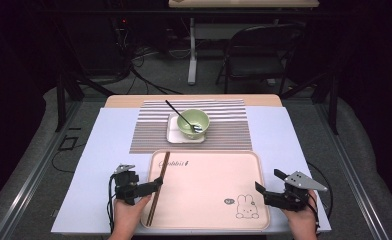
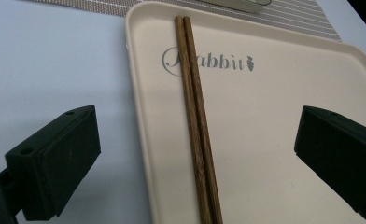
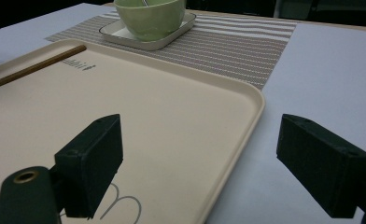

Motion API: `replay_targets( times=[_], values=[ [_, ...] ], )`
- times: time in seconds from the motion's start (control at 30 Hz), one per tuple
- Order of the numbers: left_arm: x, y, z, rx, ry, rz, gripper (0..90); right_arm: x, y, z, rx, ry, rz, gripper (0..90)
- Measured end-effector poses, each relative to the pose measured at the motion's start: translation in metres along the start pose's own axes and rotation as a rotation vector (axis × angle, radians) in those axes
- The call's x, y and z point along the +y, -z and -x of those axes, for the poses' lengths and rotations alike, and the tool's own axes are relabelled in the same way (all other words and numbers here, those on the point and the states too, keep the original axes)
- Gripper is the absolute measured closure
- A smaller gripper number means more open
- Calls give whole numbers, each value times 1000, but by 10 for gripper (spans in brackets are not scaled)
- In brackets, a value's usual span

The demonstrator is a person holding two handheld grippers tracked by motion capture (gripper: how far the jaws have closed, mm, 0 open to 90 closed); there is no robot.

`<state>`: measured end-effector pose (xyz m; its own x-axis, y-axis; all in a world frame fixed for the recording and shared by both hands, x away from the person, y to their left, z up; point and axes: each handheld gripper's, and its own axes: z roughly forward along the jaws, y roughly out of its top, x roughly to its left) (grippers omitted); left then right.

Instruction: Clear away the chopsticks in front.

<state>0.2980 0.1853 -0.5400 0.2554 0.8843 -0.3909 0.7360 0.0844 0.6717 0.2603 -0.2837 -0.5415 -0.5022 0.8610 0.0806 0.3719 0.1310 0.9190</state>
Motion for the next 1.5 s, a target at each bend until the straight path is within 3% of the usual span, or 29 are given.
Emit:
replay_targets(
  times=[0.47,0.87,1.0,1.27,1.5],
  values=[
    [21,-10,-3,8,8,-21,1,0,0,0,2,2,-2,140],
    [47,-20,0,20,7,-10,1,0,-1,-1,3,-2,-4,140],
    [54,-30,-1,-10,17,-16,2,0,-1,-1,6,1,-6,140],
    [65,-47,-2,-16,34,-49,16,0,-1,0,8,-1,-5,140],
    [76,-56,2,-29,24,-59,53,0,-1,0,9,-1,-6,140]
  ],
)
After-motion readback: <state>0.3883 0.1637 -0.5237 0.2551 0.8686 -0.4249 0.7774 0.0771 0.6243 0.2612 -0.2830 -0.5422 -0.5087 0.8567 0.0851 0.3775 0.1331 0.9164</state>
